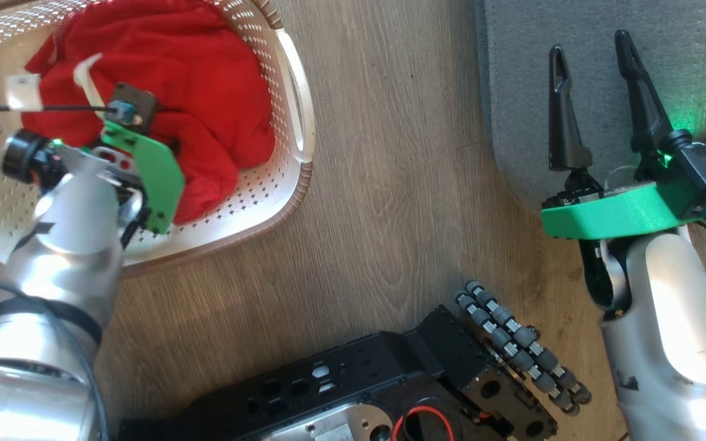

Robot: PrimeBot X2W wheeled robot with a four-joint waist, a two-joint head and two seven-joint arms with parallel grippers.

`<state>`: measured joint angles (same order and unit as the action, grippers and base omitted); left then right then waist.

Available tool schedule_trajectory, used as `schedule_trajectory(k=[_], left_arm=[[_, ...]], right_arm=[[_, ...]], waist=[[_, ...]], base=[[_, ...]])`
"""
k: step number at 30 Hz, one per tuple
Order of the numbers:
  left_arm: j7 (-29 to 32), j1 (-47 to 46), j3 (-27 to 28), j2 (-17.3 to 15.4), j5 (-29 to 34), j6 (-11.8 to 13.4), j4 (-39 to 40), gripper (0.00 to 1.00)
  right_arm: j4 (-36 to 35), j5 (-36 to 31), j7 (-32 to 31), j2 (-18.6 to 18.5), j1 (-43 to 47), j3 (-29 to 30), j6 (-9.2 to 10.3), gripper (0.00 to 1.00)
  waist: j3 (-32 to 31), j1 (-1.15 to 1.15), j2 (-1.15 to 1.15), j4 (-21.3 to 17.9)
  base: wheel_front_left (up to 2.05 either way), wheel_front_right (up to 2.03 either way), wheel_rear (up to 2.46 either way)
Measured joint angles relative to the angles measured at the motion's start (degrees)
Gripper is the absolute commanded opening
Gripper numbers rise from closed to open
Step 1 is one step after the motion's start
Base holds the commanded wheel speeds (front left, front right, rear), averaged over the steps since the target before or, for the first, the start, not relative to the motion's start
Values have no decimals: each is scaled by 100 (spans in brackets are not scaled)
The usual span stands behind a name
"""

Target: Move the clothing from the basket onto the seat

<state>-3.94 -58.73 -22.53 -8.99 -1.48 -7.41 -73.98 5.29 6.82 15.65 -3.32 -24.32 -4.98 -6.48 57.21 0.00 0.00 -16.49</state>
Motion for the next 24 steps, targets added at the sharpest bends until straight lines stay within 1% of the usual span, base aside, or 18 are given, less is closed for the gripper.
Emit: schedule_trajectory(k=[2, 3, 10, 12, 15, 19, 24], left_arm=[[165, 1, -177, 74, -197, 0, -1, 37], [218, 1, -258, 83, -290, 0, -2, 0], [256, 1, -980, 47, -992, 0, 62, 0], [263, 1, -1166, -1, -1199, 0, 103, 0], [249, 1, -1405, -91, -1493, 0, 171, 0], [124, 2, -1629, -214, -1817, 0, 231, 0], [-227, 11, -1719, -290, -2107, -1, 223, 0]], right_arm=[[-22, -36, 0, -15, 23, -1, 0, 100], [-30, -38, 0, -23, 25, -1, 0, 100], [-70, -81, 1, -43, 28, 4, 12, 100], [-69, -81, 1, -44, 26, 3, 47, 100], [-51, -81, 0, -44, 13, -1, 49, 100], [25, -82, 0, -44, -33, -43, 49, 100], [181, -119, -3, -42, -253, -222, 47, 100]], waist=[[9, 0, 0, 14], [16, 0, 0, 21], [66, 0, 0, 75], [59, 0, 0, 84], [33, 0, 0, 95], [-33, 0, 0, 109], [-195, 1, 0, 120]], base=[[0, 0, 0], [0, 0, 0], [0, 0, 0], [0, 0, 0], [0, 0, 0], [0, 0, 0], [0, 0, 0]])
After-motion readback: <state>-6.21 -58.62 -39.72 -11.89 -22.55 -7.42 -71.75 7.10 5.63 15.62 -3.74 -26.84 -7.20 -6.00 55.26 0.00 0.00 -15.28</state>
